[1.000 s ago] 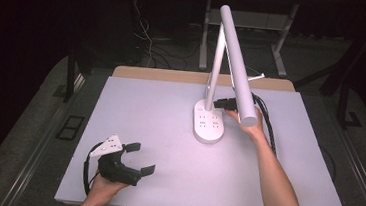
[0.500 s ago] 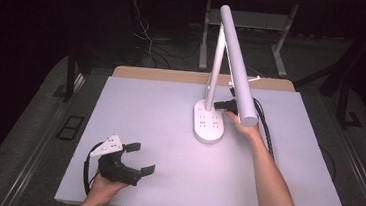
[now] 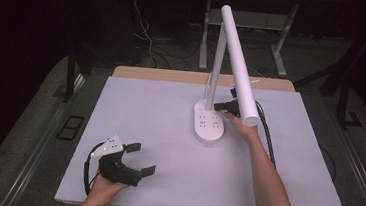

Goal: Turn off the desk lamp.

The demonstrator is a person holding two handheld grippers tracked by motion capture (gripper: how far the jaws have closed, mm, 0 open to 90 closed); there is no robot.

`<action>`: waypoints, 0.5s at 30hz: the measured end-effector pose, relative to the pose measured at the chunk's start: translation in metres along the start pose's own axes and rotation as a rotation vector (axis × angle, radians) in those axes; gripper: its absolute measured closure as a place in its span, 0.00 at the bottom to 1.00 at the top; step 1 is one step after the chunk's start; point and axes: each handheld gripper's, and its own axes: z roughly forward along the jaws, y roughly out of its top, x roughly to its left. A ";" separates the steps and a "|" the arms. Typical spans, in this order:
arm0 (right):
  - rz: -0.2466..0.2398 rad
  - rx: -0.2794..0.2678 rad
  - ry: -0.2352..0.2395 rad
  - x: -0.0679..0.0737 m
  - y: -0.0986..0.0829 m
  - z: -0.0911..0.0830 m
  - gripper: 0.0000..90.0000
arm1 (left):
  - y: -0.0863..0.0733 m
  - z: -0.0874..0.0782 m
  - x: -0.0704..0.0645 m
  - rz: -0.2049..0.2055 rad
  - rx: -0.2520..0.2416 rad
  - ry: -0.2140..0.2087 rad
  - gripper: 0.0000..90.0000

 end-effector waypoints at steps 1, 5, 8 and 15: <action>-0.001 0.001 0.001 0.000 0.000 0.000 1.00 | 0.000 0.000 0.000 0.001 0.000 -0.001 0.00; 0.005 0.002 -0.001 0.000 0.001 0.000 1.00 | 0.000 0.000 0.000 0.000 0.002 -0.002 0.00; 0.006 0.004 -0.008 0.001 0.001 0.000 1.00 | 0.000 0.000 0.000 -0.001 -0.001 -0.003 0.00; 0.008 0.004 -0.010 0.001 0.002 -0.002 1.00 | 0.000 0.000 0.000 -0.003 -0.002 -0.003 0.00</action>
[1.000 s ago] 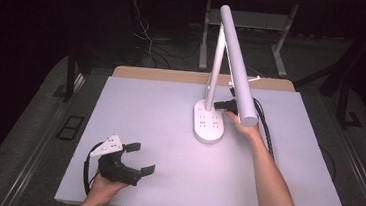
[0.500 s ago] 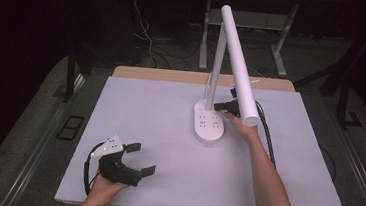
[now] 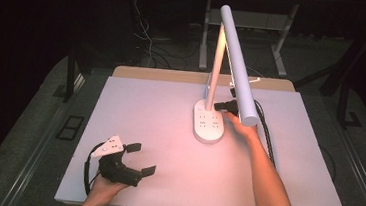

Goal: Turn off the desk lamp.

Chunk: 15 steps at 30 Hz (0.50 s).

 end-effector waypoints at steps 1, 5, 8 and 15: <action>0.000 -0.002 0.005 -0.001 0.000 0.000 1.00 | 0.000 0.000 0.000 0.002 0.000 0.000 0.00; 0.001 -0.004 0.006 -0.001 -0.001 0.000 1.00 | 0.000 0.000 0.000 0.003 0.002 0.000 0.00; 0.011 -0.012 0.016 -0.003 -0.002 0.000 1.00 | 0.000 0.001 0.000 0.001 0.005 0.000 0.00; 0.023 -0.021 -0.010 -0.004 -0.004 0.000 1.00 | 0.000 0.001 0.000 0.002 0.006 -0.003 0.00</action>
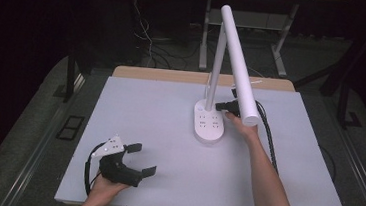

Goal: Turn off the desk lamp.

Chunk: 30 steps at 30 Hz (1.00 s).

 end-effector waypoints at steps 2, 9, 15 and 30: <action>-0.003 0.000 0.000 0.000 0.000 0.000 1.00 | 0.000 0.000 0.001 -0.005 -0.003 -0.001 0.00; -0.033 0.009 -0.009 0.007 0.003 0.001 1.00 | 0.000 -0.002 0.002 -0.010 -0.011 0.007 0.00; -0.024 0.007 -0.008 0.007 0.003 0.002 1.00 | 0.000 -0.002 0.000 -0.009 -0.010 0.006 0.00; -0.011 0.000 -0.002 0.006 0.001 0.002 1.00 | 0.000 -0.002 0.001 -0.006 -0.008 0.005 0.00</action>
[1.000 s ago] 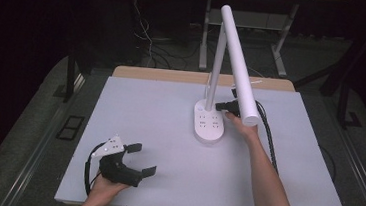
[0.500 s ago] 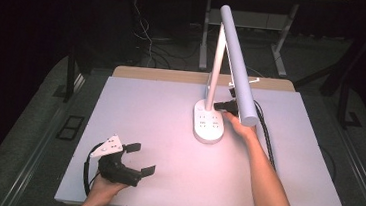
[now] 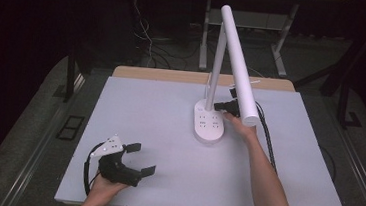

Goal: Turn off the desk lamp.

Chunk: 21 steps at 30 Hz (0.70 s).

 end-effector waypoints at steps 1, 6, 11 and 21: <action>0.000 0.001 0.000 0.000 0.000 0.000 1.00 | 0.000 0.000 0.000 -0.001 0.000 0.000 0.00; 0.008 -0.001 0.006 -0.001 0.001 -0.002 1.00 | 0.000 -0.001 0.001 -0.001 -0.002 -0.001 0.00; 0.000 -0.016 0.018 0.000 0.002 -0.007 1.00 | 0.000 -0.001 0.001 -0.001 -0.004 -0.005 0.00; -0.028 -0.022 0.018 0.007 0.005 -0.026 1.00 | 0.000 0.000 -0.001 0.001 -0.002 -0.009 0.00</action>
